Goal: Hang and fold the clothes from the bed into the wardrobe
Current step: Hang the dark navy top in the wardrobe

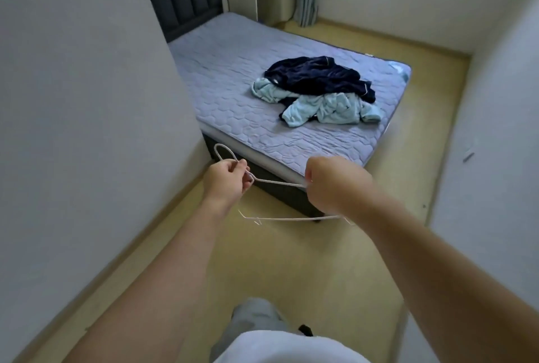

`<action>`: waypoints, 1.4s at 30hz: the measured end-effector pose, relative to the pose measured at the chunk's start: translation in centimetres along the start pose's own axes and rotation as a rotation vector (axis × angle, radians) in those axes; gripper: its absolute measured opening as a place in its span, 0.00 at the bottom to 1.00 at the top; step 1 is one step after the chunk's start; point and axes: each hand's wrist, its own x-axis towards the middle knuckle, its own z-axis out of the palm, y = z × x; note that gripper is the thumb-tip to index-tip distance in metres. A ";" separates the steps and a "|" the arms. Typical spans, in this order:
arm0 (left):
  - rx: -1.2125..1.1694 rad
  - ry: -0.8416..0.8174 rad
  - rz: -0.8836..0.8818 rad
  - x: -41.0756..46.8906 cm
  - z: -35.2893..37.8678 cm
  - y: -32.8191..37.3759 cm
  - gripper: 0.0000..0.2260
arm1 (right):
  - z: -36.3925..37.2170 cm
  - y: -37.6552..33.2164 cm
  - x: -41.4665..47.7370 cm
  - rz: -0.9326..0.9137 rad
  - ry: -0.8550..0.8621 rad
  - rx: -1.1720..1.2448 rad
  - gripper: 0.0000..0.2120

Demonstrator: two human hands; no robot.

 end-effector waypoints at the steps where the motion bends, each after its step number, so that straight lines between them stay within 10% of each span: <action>1: 0.019 -0.034 0.025 1.3 2.1 1.2 0.14 | -0.4 1.8 1.3 0.015 -0.024 0.014 0.12; 20: 0.468 -0.698 0.527 27.4 38.9 21.5 0.05 | -7.0 29.7 32.1 0.319 0.051 0.279 0.21; 42: 0.467 -0.631 0.611 44.6 79.3 33.3 0.04 | -18.9 64.8 62.1 0.393 -0.013 0.714 0.11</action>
